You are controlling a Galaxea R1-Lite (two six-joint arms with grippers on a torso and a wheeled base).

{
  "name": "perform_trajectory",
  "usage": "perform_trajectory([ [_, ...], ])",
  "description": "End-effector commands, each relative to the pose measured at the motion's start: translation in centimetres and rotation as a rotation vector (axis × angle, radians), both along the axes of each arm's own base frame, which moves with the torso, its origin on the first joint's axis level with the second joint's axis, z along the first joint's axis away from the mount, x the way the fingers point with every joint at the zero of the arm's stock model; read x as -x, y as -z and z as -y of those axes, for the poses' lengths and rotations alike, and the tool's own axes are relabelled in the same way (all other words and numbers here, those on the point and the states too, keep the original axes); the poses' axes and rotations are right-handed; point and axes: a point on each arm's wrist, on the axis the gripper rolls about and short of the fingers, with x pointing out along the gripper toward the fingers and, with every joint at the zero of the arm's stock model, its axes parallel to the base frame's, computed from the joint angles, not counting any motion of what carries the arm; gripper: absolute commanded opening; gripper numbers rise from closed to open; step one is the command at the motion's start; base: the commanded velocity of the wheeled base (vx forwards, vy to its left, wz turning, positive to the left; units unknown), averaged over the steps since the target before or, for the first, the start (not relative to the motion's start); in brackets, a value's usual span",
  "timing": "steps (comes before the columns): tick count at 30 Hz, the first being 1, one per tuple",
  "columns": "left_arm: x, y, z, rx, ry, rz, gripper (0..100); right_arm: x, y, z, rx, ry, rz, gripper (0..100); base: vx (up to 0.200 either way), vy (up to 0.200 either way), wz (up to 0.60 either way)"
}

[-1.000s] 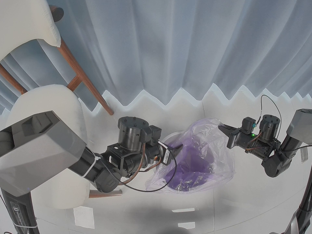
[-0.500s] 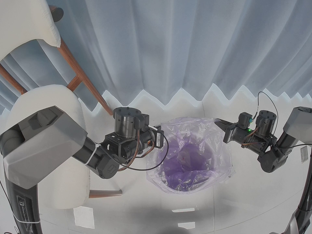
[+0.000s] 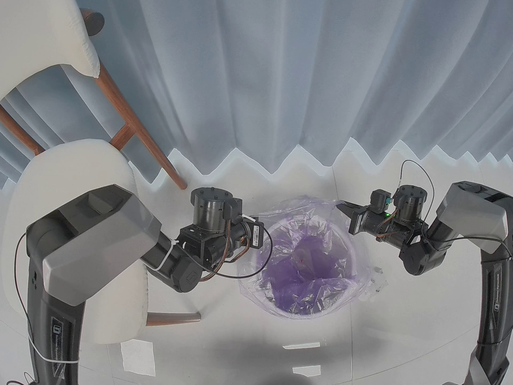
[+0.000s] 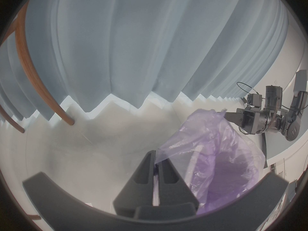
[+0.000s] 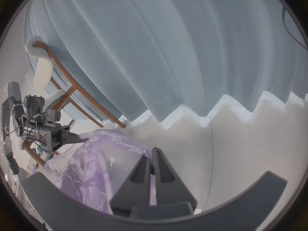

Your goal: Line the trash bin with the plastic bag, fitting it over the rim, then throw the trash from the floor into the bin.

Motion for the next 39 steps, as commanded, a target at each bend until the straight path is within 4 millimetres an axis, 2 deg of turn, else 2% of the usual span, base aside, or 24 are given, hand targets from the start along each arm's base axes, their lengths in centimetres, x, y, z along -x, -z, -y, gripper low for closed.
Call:
perform_trajectory([
  [1,-0.8,2.1,-0.6,-0.021,-0.024,-0.037,0,-0.7,3.0,-0.2,0.010,-0.001,-0.052,0,0.000,0.000,0.00],
  [15,-1.7,3.9,-1.8,-0.035,-0.058,-0.062,0,-0.6,4.2,0.4,0.012,0.013,-0.085,0,0.000,0.000,0.00],
  [16,-1.8,3.7,-1.8,-0.031,-0.062,-0.056,0,-0.6,4.0,1.0,0.001,0.027,-0.091,100,0.000,0.000,0.00],
  [21,-1.8,2.6,-1.8,0.002,-0.079,-0.024,0,-0.2,2.1,2.1,-0.077,0.064,-0.054,100,0.000,0.000,0.00],
  [22,-1.7,1.6,-1.7,0.021,-0.075,0.003,0,0.5,1.0,2.8,-0.117,0.084,-0.057,100,0.000,0.000,0.00],
  [26,-0.9,-0.3,-1.2,0.043,-0.058,0.038,0,3.1,-1.1,4.4,-0.150,0.121,-0.096,100,0.000,0.000,0.00],
  [27,-0.5,-0.6,-1.1,0.043,-0.052,0.036,100,3.9,-1.4,4.8,-0.157,0.131,-0.112,100,0.000,0.000,0.00],
  [32,0.5,-1.8,-1.4,0.047,-0.055,0.043,100,7.0,-1.5,6.4,-0.179,0.180,-0.200,100,0.000,0.000,0.00],
  [34,1.1,-2.9,-1.9,0.064,-0.082,0.049,100,8.6,-1.0,6.6,-0.172,0.186,-0.247,100,0.000,0.000,0.00],
  [35,1.1,-3.0,-2.0,0.065,-0.082,0.049,100,8.7,-0.9,6.6,-0.171,0.186,-0.250,100,0.000,0.000,0.00],
  [36,1.6,-3.9,-2.5,0.076,-0.091,0.056,100,10.0,-0.2,6.7,-0.157,0.188,-0.284,100,0.000,0.000,0.00],
  [39,2.6,-5.0,-3.2,0.079,-0.094,0.061,100,11.1,0.3,6.8,-0.141,0.181,-0.266,100,0.000,0.000,0.00],
])
